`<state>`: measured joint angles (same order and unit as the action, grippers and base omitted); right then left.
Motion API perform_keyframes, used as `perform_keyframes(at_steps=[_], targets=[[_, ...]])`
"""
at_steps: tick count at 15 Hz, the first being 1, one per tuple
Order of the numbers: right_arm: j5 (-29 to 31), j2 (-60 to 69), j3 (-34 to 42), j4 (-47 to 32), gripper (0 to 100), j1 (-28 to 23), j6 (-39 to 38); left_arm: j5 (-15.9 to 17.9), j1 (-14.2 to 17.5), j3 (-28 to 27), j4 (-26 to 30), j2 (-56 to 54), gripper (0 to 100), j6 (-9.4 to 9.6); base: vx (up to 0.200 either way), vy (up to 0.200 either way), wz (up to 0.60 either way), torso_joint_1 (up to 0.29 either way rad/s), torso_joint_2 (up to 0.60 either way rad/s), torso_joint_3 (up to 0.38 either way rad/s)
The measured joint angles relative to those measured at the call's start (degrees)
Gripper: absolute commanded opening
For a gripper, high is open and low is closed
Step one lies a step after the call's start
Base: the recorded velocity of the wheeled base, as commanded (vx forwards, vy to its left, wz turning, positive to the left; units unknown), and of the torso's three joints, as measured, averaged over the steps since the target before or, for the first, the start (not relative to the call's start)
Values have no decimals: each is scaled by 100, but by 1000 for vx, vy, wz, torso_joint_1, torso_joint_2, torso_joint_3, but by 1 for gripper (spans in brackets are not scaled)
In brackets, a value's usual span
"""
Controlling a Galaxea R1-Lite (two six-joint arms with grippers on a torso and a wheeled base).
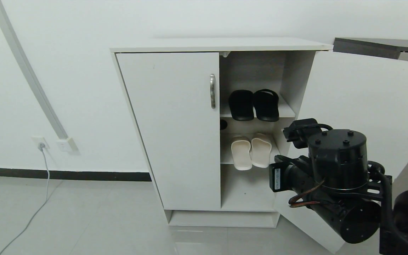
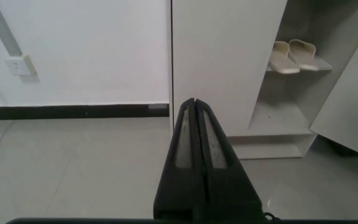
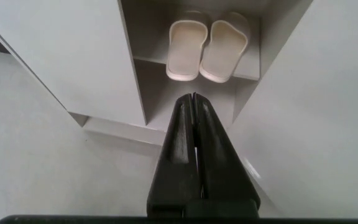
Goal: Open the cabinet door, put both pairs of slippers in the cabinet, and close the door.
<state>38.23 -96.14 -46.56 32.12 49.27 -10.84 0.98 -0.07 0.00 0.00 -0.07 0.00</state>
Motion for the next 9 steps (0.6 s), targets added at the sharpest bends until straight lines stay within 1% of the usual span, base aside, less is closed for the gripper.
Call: perform_keyframes(at_steps=[7, 9], targets=[[0, -6, 28, 1, 0, -2, 57, 0, -2, 0, 0, 0, 0, 7, 0, 0, 0, 0, 0, 0], [2, -9, 34, 1, 0, 0, 55, 0, -2, 0, 2, 0, 0, 7, 0, 0, 0, 5, -203, -256]])
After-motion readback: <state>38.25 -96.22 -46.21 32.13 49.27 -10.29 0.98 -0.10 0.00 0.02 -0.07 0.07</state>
